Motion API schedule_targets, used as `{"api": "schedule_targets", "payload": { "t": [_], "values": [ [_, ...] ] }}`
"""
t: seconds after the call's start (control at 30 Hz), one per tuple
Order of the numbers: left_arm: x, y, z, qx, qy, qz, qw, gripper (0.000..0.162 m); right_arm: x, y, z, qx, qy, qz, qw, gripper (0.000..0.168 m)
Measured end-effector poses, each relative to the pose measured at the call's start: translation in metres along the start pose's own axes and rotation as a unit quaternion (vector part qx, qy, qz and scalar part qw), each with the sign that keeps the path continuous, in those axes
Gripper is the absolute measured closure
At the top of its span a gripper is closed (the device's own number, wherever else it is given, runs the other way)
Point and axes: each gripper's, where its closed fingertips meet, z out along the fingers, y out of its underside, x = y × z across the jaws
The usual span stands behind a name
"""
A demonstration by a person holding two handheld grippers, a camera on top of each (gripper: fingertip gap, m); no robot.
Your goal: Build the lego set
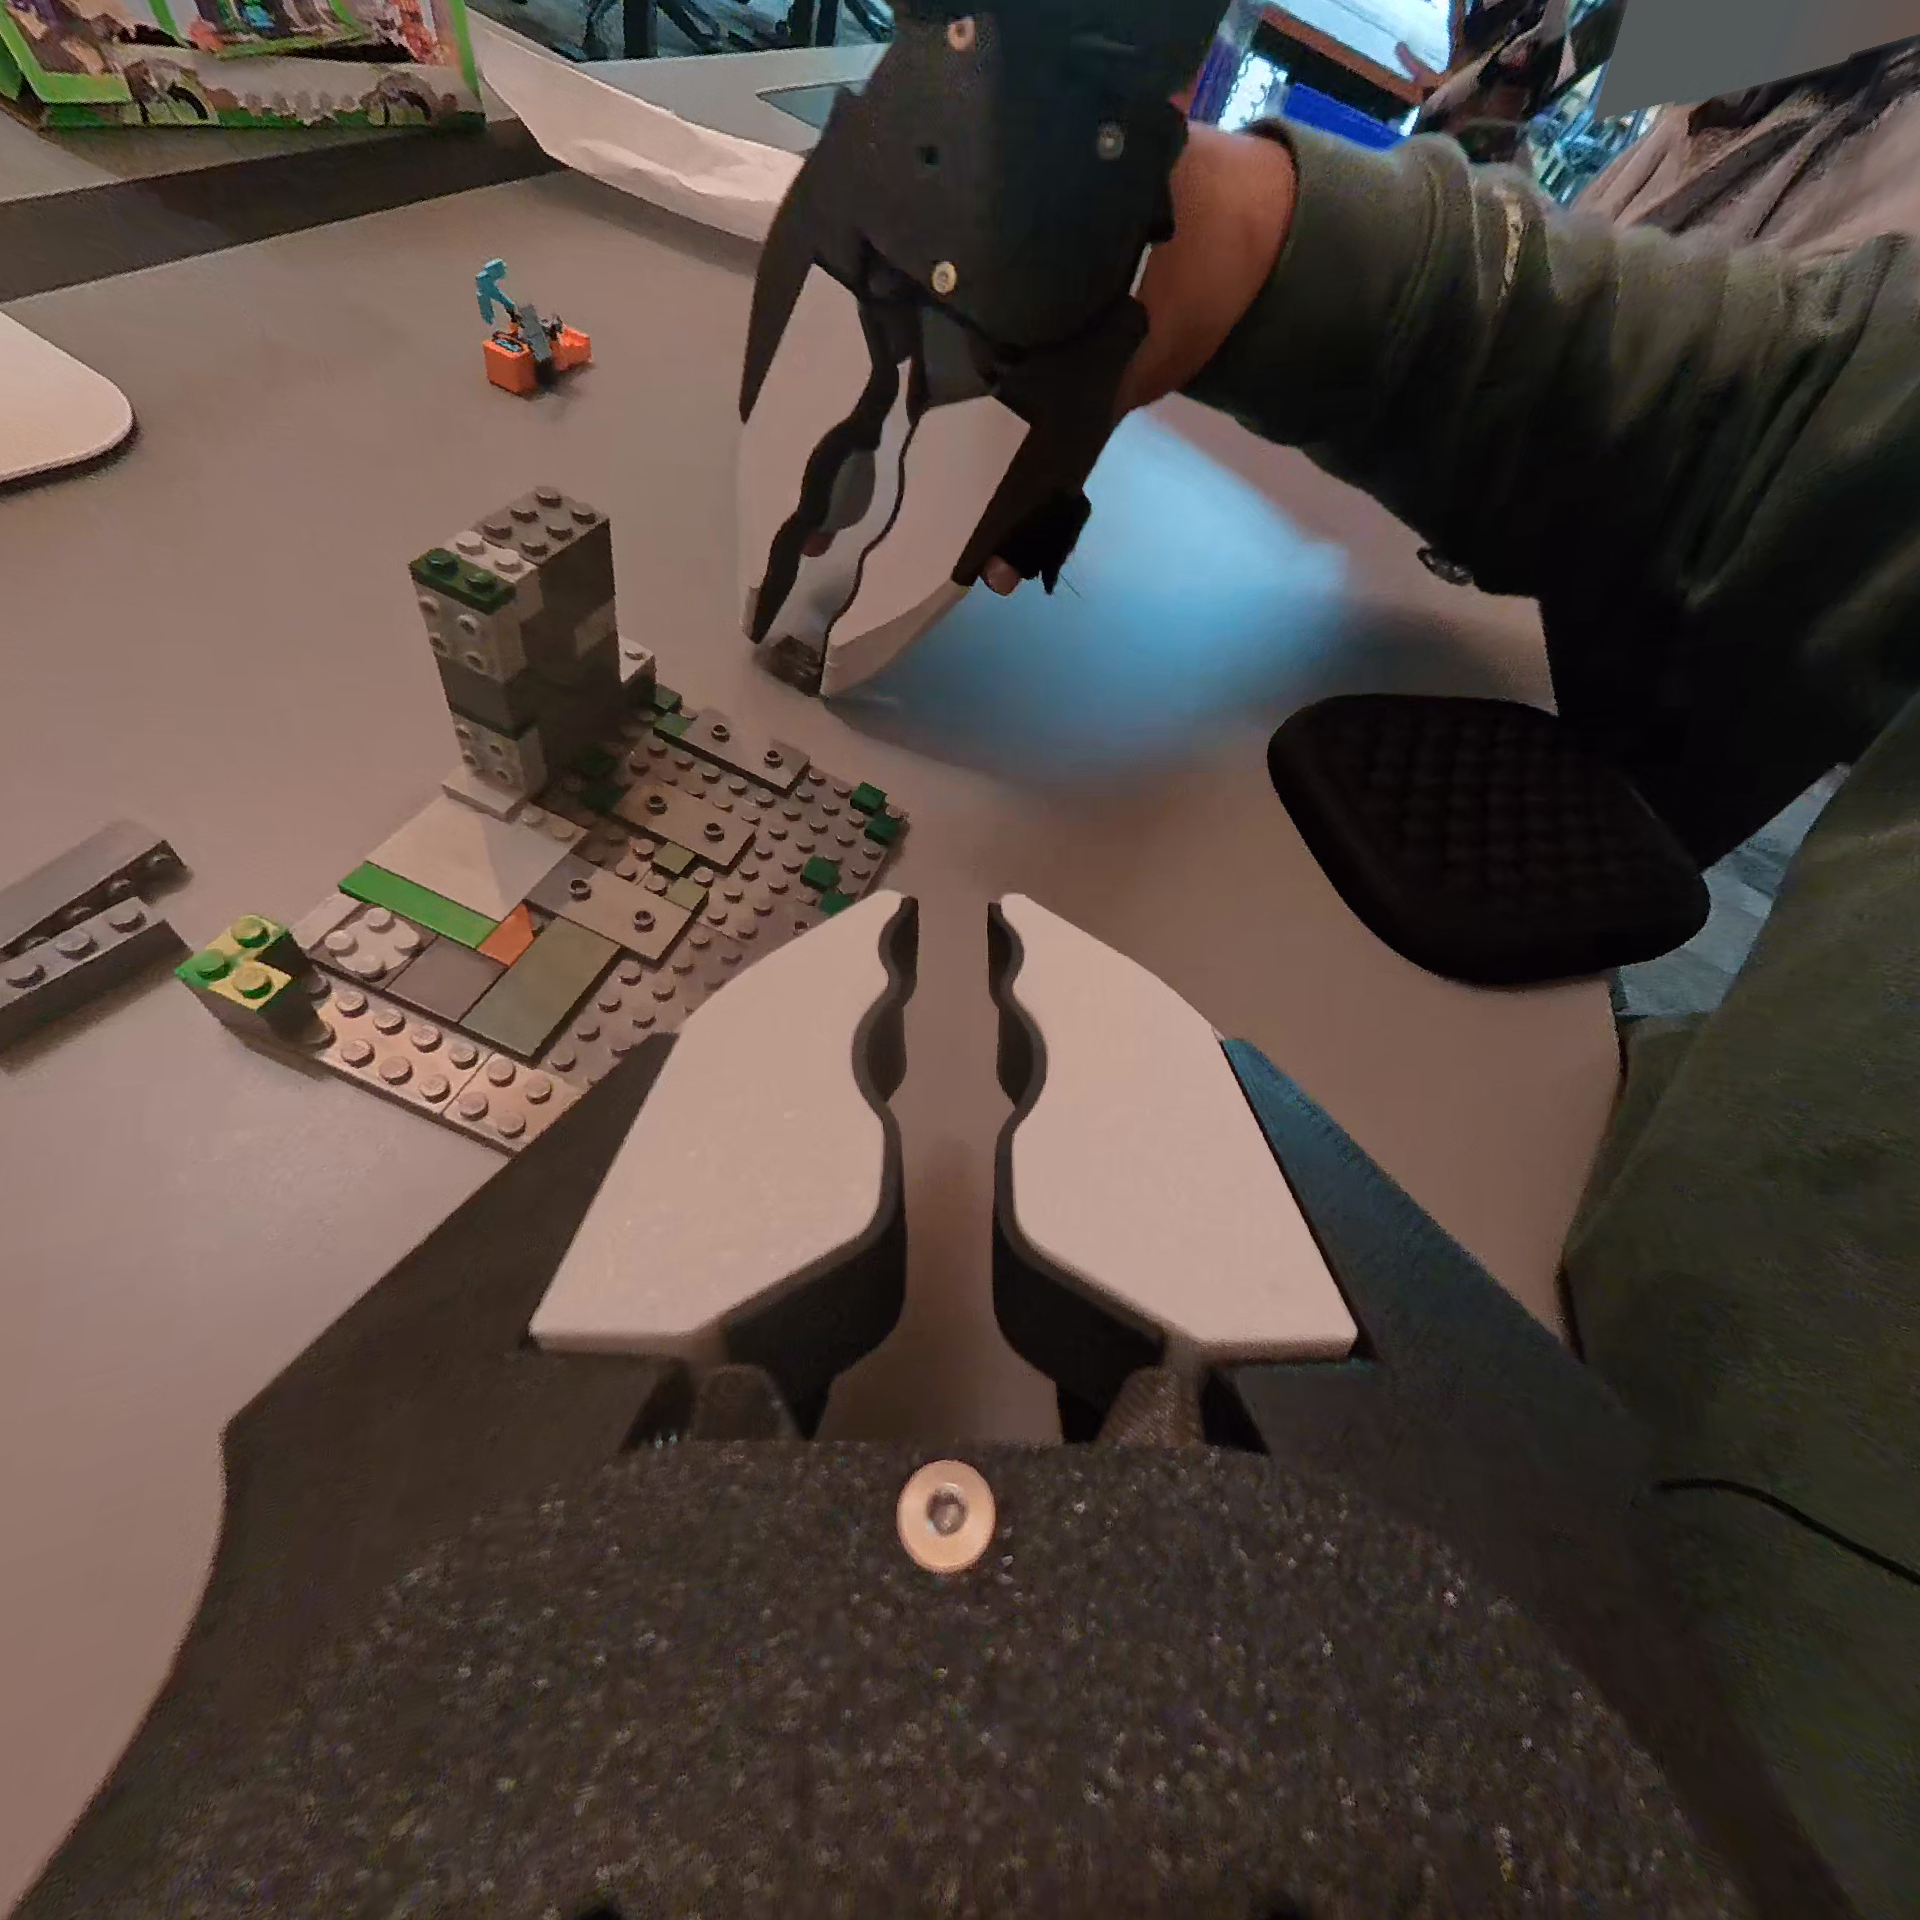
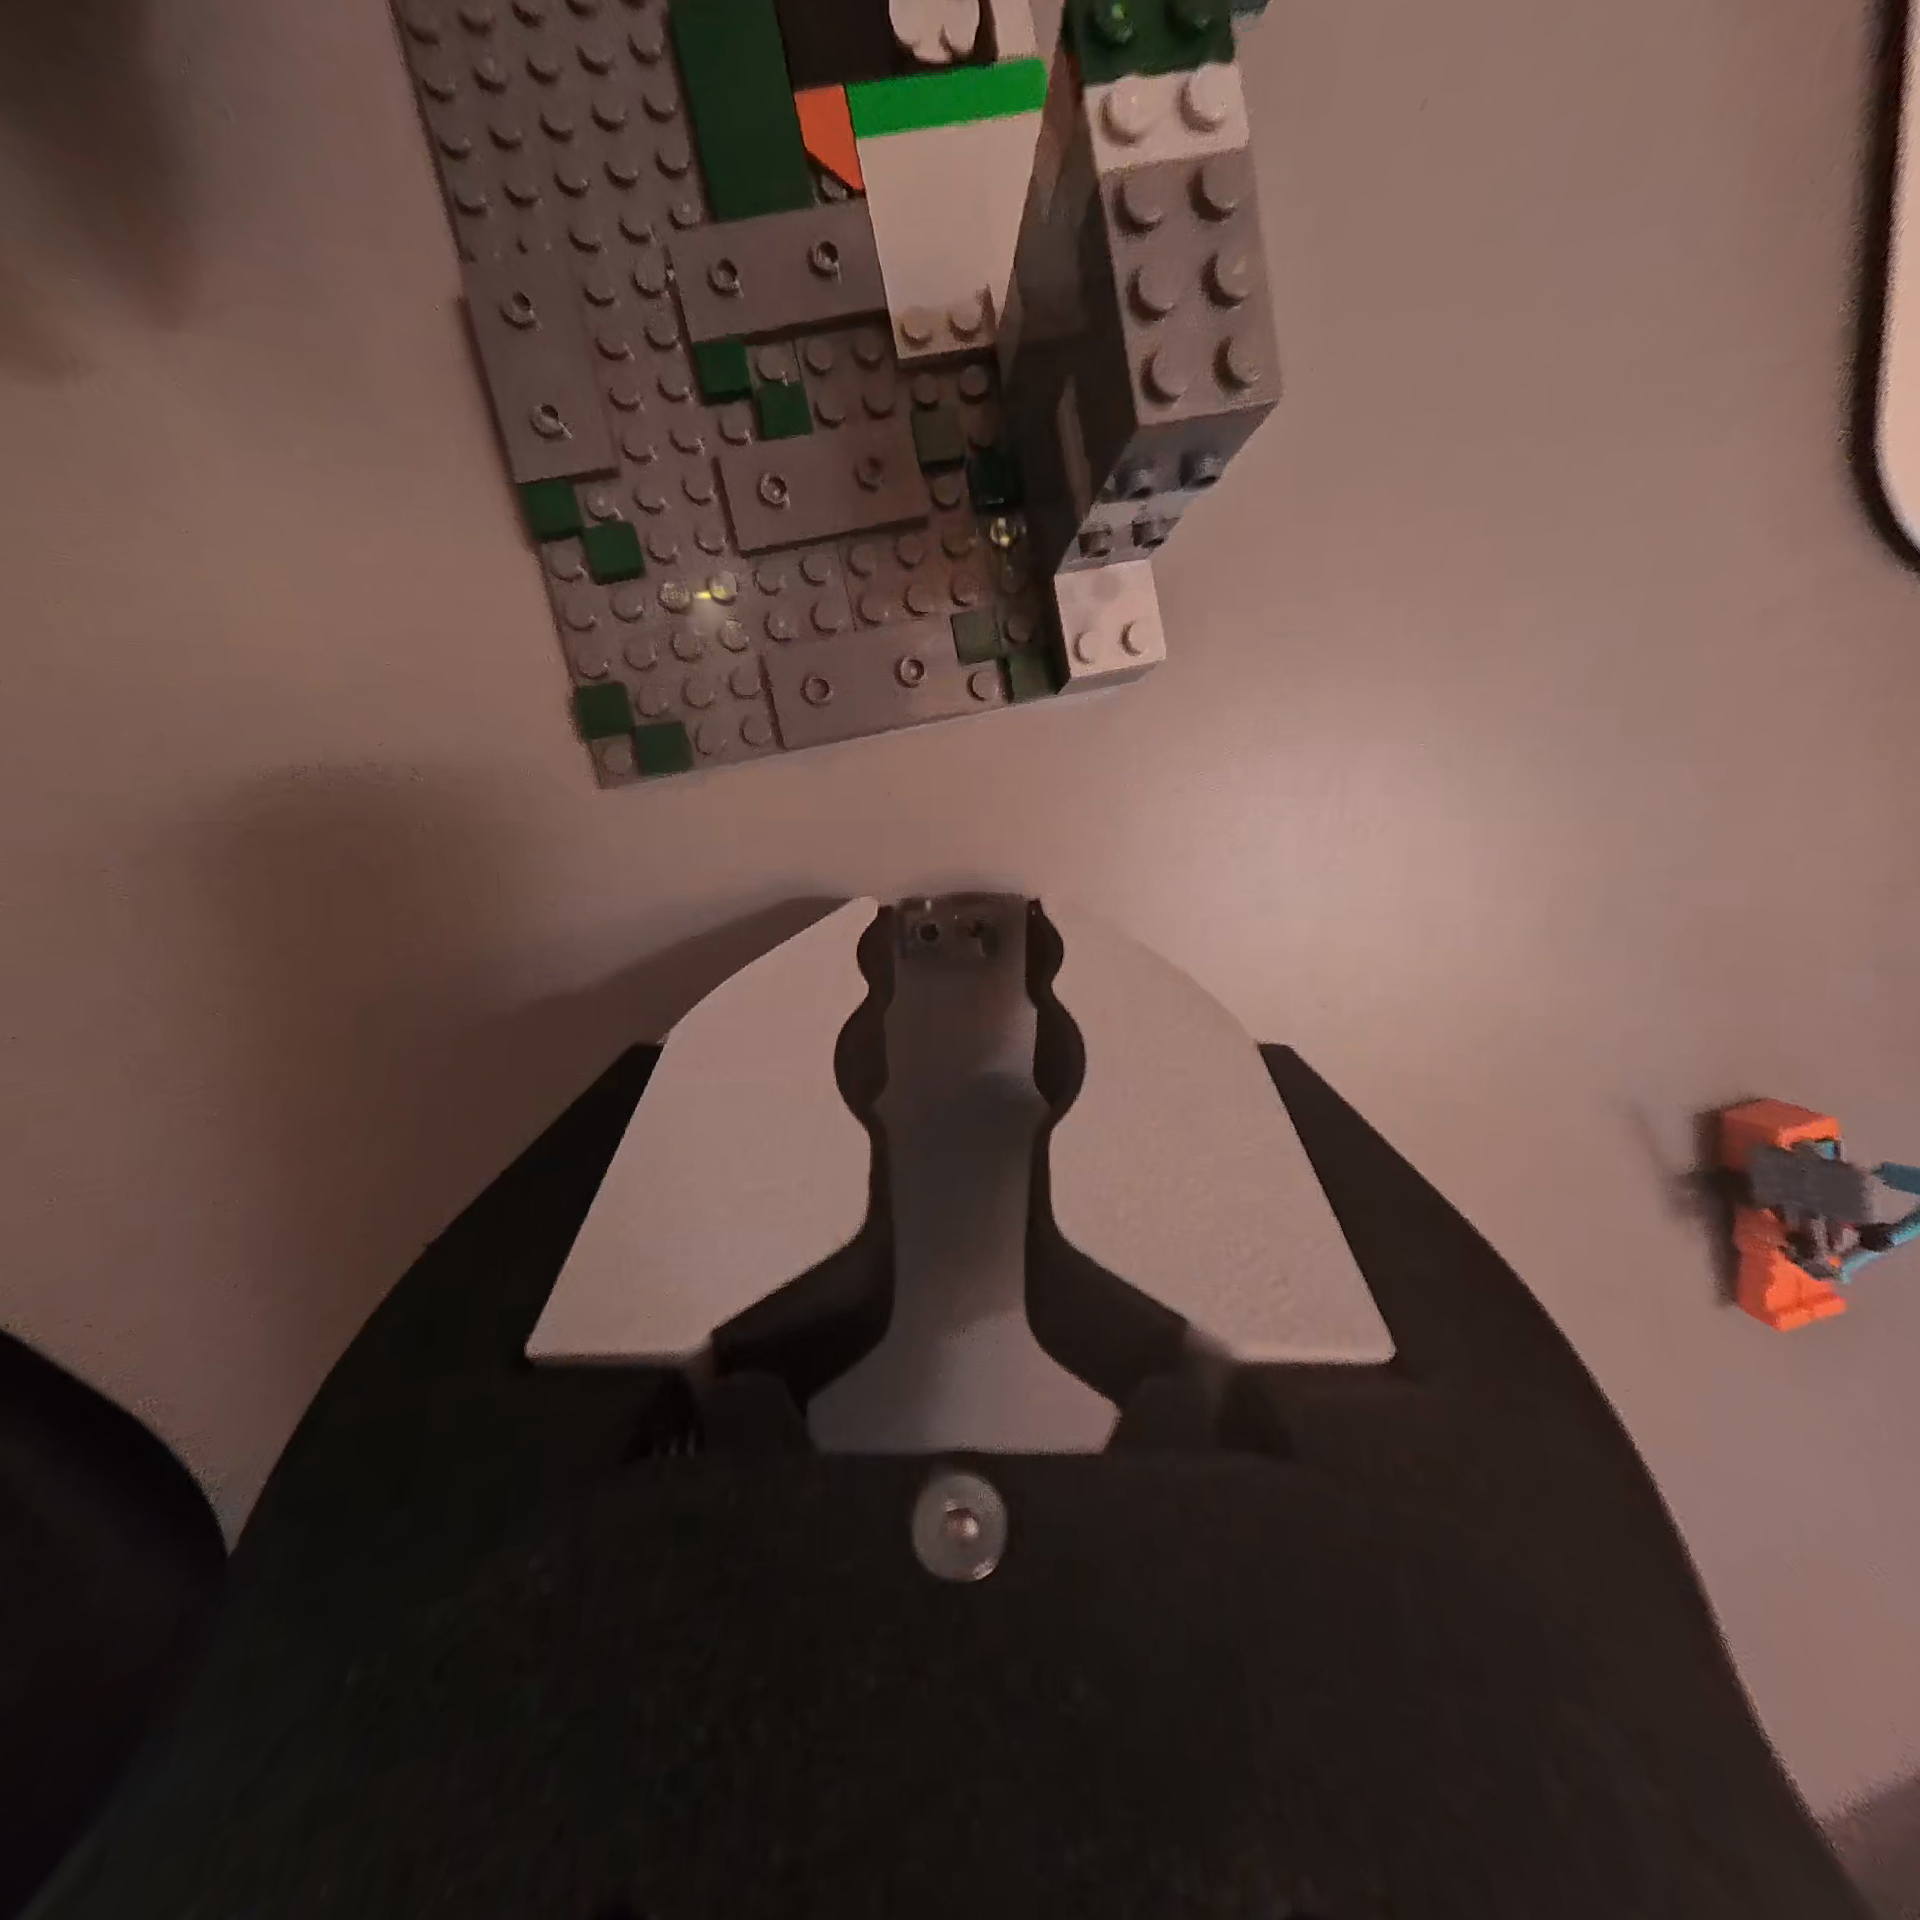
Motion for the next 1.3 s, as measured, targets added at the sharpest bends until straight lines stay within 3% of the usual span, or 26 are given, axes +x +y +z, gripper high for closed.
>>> {"api": "schedule_targets", "payload": {
  "t": [0.17,0.27,0.43,0.6,0.73,0.87,1.0,1.3],
  "values": [
    [0.000,0.005,0.001,-0.009,-0.003,0.009,1.000,0.150,0.000,-0.003,0.002,0.004,-0.007,-0.020,1.000,0.152],
    [0.000,0.005,0.001,-0.006,0.000,0.002,1.000,0.150,-0.013,-0.027,-0.009,0.109,-0.021,-0.043,0.993,0.153],
    [0.010,-0.011,-0.002,0.041,0.038,-0.002,0.998,0.147,-0.073,-0.087,-0.068,0.376,-0.139,-0.026,0.916,0.152],
    [0.041,-0.029,-0.008,0.091,0.100,0.033,0.990,0.145,-0.116,-0.111,-0.102,0.472,-0.242,-0.013,0.848,0.153],
    [0.077,-0.047,-0.022,0.140,0.256,-0.064,0.954,0.147,-0.136,-0.122,-0.117,0.501,-0.260,-0.060,0.823,0.152],
    [0.088,-0.058,-0.036,0.170,0.325,-0.114,0.923,0.148,-0.145,-0.129,-0.122,0.511,-0.256,-0.098,0.815,0.152],
    [0.086,-0.063,-0.040,0.184,0.346,-0.161,0.906,0.148,-0.147,-0.135,-0.121,0.515,-0.222,-0.129,0.818,0.152],
    [0.068,-0.067,-0.042,0.195,0.353,-0.250,0.880,0.149,-0.132,-0.143,-0.113,0.495,-0.064,-0.204,0.842,0.152]
  ]
}}
